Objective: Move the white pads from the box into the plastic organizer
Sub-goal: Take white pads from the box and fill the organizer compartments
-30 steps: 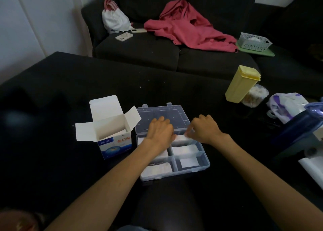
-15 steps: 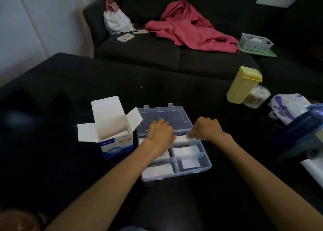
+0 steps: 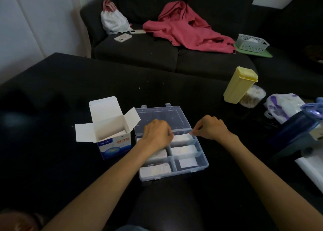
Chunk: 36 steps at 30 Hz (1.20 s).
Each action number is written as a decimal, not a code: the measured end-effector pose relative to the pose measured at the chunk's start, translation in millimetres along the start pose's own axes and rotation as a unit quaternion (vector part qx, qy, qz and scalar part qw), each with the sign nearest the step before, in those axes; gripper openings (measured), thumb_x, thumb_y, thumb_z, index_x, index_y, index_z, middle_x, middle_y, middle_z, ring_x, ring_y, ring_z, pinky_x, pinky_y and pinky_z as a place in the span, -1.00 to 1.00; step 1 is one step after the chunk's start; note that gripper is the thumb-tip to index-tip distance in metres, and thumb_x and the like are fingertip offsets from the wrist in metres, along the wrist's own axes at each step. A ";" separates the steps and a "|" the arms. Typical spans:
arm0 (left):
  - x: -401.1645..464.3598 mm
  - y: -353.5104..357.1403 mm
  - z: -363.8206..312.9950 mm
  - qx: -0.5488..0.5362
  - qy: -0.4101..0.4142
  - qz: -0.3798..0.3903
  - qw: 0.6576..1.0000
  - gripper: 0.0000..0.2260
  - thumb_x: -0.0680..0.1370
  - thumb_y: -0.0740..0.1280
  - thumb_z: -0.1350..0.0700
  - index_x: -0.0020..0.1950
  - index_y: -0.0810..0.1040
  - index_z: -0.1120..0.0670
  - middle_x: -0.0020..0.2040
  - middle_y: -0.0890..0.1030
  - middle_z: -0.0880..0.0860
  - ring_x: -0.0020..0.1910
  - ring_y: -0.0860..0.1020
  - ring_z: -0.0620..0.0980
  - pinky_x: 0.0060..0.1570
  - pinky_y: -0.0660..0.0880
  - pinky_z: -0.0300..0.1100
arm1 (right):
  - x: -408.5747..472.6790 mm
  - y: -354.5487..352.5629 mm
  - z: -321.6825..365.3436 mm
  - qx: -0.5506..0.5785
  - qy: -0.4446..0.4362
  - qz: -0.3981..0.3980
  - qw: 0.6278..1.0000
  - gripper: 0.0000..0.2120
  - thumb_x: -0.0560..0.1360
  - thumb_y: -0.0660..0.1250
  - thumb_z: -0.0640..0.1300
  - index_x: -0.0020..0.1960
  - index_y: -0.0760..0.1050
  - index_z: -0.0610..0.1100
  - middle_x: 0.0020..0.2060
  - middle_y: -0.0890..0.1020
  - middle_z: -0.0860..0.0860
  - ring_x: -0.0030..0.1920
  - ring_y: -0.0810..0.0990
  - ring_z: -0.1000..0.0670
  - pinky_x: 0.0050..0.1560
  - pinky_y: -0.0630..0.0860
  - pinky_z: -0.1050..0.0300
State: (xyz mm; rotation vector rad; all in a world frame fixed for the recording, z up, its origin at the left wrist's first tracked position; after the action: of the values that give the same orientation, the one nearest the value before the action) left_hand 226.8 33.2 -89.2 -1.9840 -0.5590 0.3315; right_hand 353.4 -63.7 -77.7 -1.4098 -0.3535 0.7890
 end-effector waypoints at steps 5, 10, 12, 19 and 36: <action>-33.1 -65.6 7.1 -0.053 0.006 -0.066 0.996 -0.81 0.58 0.26 -0.01 0.14 0.58 -0.07 -0.01 0.57 -0.06 -0.08 0.50 -0.14 -0.09 0.37 -0.26 | -21.3 -32.4 10.1 0.061 -0.031 0.003 0.998 -0.91 0.46 0.38 -0.07 -0.08 0.58 -0.07 -0.10 0.62 0.00 -0.13 0.56 0.08 -0.11 0.50 0.22; -84.9 -144.3 58.5 -0.112 -0.077 -0.151 0.979 -0.90 0.56 0.27 -0.02 -0.01 0.54 -0.22 -0.23 0.46 -0.21 -0.24 0.44 -0.21 -0.24 0.41 -0.26 | -51.2 -54.5 69.4 0.132 -0.110 -0.023 0.985 -0.90 0.48 0.36 -0.09 -0.03 0.59 -0.07 -0.12 0.62 0.02 -0.12 0.57 0.10 -0.06 0.52 0.21; -105.3 -162.6 84.3 -0.101 -0.110 -0.200 0.968 -0.91 0.54 0.30 -0.01 -0.04 0.55 -0.21 -0.25 0.44 -0.22 -0.25 0.43 -0.21 -0.29 0.36 -0.27 | -65.5 -59.8 109.3 0.157 -0.169 -0.046 0.972 -0.89 0.49 0.34 -0.08 -0.01 0.59 -0.06 -0.19 0.60 0.06 -0.21 0.55 0.15 -0.18 0.47 0.32; -134.7 -131.9 149.4 -0.053 -0.202 -0.146 0.967 -0.59 0.49 0.37 -0.04 0.32 0.45 -0.05 0.25 0.48 -0.01 0.21 0.45 -0.02 -0.01 0.43 -0.09 | -93.6 -35.0 235.2 0.128 -0.346 -0.047 0.928 -0.77 0.55 0.26 -0.18 0.17 0.56 -0.05 0.08 0.61 0.03 0.06 0.55 0.11 0.09 0.53 0.20; -162.3 -92.7 148.7 -0.368 -0.148 -0.082 0.914 -0.65 0.52 0.37 0.08 0.30 0.48 -0.03 0.11 0.58 -0.06 0.08 0.55 -0.12 0.12 0.52 -0.10 | -125.5 17.9 219.9 -0.061 -0.297 -0.038 0.952 -0.69 0.56 0.24 -0.17 0.29 0.48 0.00 0.26 0.51 -0.04 0.22 0.51 -0.04 0.25 0.40 0.11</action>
State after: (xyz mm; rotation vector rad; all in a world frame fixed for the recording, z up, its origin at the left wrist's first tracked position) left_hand -2.6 98.4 -75.8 -2.5996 -1.1707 0.3498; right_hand 116.4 13.8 -30.4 -1.2386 -0.9294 1.1381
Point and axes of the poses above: each hand's wrist, its own x-axis towards the middle knuckle, its own y-axis out of the palm, z = x × y, the point moved 9 cm from there along x, towards the middle knuckle
